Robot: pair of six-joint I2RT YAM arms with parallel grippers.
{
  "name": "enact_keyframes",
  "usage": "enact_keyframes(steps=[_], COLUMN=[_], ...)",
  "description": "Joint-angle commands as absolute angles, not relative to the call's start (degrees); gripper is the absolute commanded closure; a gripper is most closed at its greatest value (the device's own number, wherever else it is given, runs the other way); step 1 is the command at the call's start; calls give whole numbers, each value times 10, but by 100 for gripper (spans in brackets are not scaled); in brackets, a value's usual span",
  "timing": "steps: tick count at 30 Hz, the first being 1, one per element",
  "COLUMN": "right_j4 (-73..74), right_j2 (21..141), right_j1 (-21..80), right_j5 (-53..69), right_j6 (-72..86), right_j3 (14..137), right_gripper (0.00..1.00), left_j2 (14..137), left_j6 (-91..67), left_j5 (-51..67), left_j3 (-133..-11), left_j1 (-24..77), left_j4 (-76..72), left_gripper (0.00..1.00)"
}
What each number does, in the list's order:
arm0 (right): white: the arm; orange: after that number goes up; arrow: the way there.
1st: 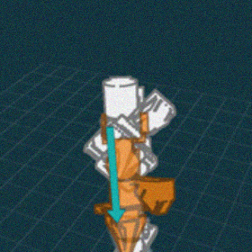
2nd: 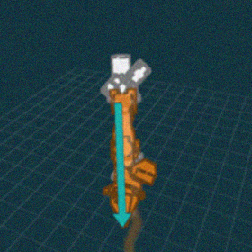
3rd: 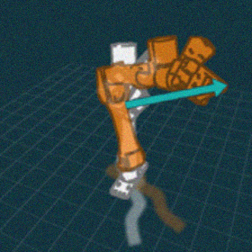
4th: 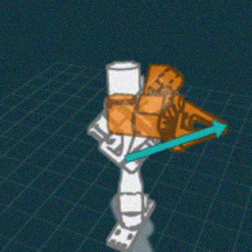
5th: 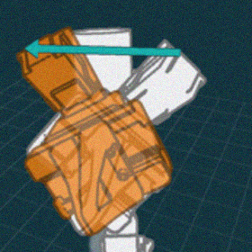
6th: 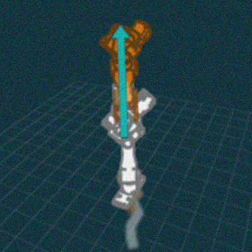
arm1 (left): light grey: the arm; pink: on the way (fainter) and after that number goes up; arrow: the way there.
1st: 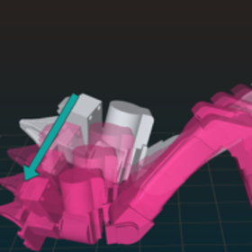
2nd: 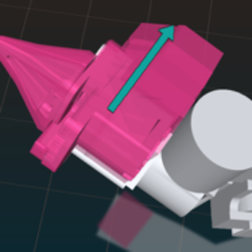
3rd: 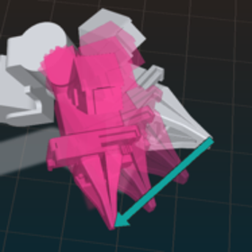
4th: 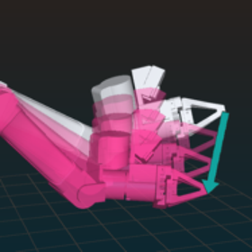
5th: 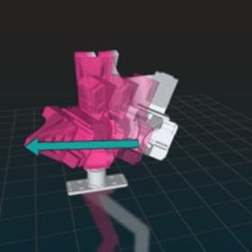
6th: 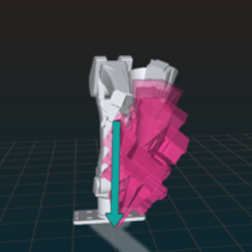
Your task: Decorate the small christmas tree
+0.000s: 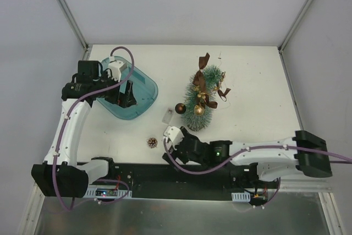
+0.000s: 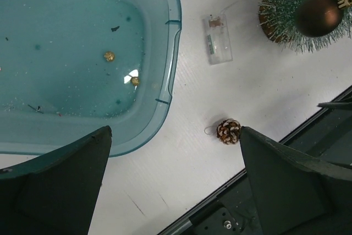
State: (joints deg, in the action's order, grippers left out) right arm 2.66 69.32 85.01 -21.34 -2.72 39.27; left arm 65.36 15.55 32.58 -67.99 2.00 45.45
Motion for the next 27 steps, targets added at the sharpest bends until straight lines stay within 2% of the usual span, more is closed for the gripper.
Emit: enact_keyframes(steps=[1, 11, 19, 27], right_j4=[-79, -152, -149, -128], right_j2=[798, 946, 1003, 1037], right_j1=[803, 744, 729, 713], right_j5=[-78, 32, 28, -17], right_j6=[-49, -16, -30, -61], right_j3=[465, 545, 581, 599], right_gripper=[4, 4, 1, 3], left_j2=[643, 620, 619, 619], left_j6=[141, 150, 153, 158], left_j5=[343, 294, 273, 259], left_j3=[-695, -679, -665, -656], left_j1=[-10, -24, -26, -33], left_j4=[457, 456, 454, 455], left_gripper=[1, 1, 1, 2])
